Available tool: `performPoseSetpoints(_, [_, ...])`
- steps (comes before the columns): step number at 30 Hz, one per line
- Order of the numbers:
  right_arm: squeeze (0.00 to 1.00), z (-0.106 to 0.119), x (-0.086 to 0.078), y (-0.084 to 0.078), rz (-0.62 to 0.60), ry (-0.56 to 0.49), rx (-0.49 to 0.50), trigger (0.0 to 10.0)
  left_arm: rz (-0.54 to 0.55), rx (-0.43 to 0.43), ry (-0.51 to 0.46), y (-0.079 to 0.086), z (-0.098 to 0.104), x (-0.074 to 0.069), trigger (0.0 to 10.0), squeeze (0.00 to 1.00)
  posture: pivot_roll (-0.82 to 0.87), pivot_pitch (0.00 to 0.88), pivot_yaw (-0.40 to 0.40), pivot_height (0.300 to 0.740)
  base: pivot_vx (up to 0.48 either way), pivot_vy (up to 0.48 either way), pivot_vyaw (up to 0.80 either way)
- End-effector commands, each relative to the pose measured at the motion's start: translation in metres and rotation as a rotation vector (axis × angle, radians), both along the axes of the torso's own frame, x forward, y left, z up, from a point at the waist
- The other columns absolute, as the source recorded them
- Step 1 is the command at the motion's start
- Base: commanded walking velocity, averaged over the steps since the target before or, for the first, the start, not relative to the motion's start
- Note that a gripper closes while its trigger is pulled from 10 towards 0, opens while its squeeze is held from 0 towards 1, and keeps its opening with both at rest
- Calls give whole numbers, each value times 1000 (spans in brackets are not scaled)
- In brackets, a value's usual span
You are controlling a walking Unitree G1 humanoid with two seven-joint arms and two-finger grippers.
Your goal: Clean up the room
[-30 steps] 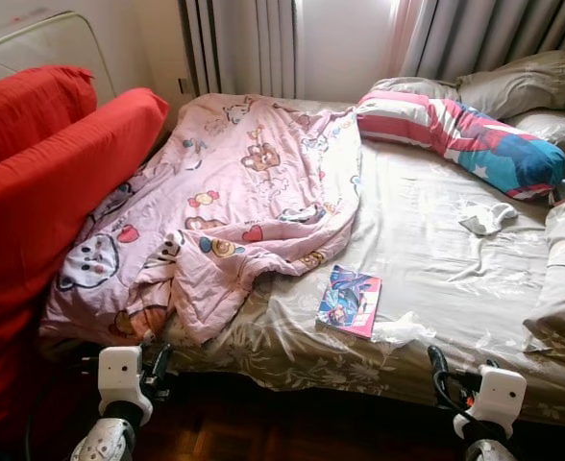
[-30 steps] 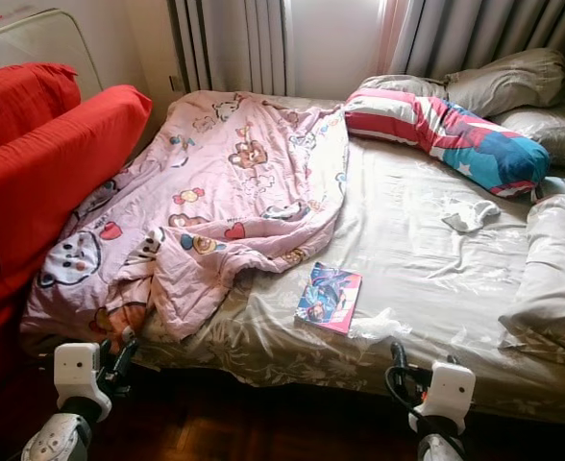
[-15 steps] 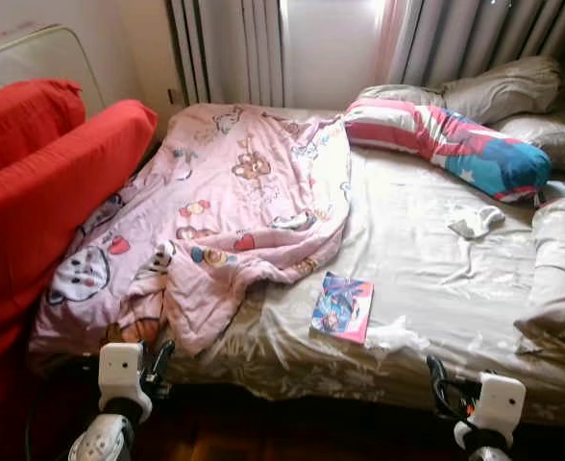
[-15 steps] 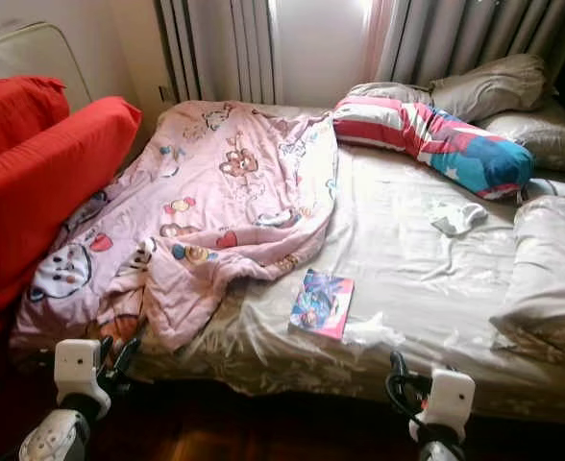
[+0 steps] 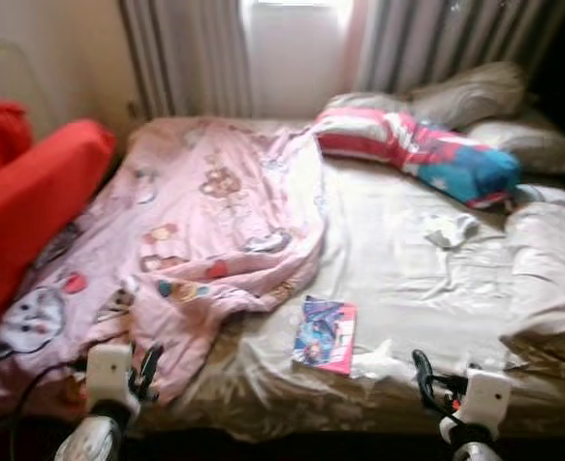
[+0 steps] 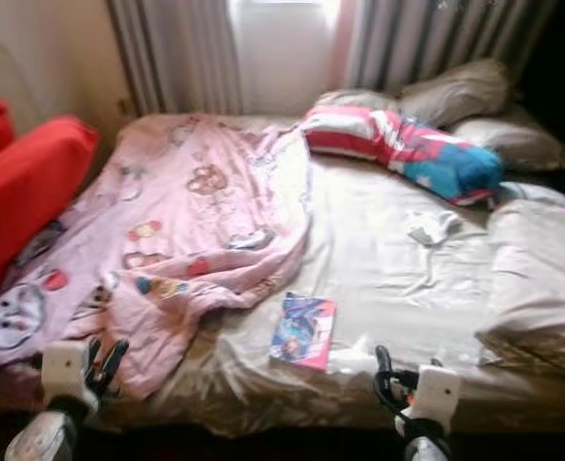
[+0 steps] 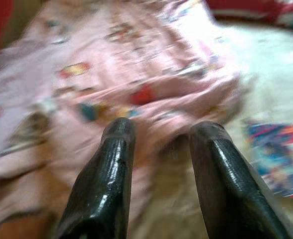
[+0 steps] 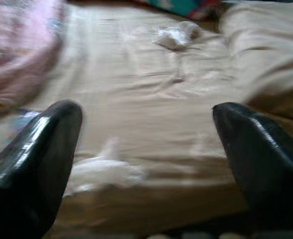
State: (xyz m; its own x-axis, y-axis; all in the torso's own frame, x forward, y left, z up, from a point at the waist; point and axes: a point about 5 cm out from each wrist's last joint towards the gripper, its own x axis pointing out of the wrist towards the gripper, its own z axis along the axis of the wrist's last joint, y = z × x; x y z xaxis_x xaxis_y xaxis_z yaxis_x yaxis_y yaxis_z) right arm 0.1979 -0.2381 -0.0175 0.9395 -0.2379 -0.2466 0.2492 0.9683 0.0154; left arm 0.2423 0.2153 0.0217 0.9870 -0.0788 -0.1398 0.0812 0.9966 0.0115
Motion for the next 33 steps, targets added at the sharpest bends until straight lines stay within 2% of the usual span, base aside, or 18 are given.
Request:
performPoseSetpoints(1, [0,4,10,14,30,-30,27,10000,41,31,23,19,-1,-7,10000,0,-73,6,8,740,345,0,0])
performPoseSetpoints(14, [0,8,12,15,34,-40,24,10000,23,27,23,14,1,-3,10000,0,-75,18,8,740,333,0,0])
performPoseSetpoints(24, [0,20,24,20,72,-89,5,10000,24,-5,-37,5,13,6,10000,0,-67,24,-1,740,0,0,0])
performPoseSetpoints(33, [0,23,25,19,86,-88,-11,10000,26,-9,-37,5,14,6,10000,0,-69,35,0,740,0,0,0])
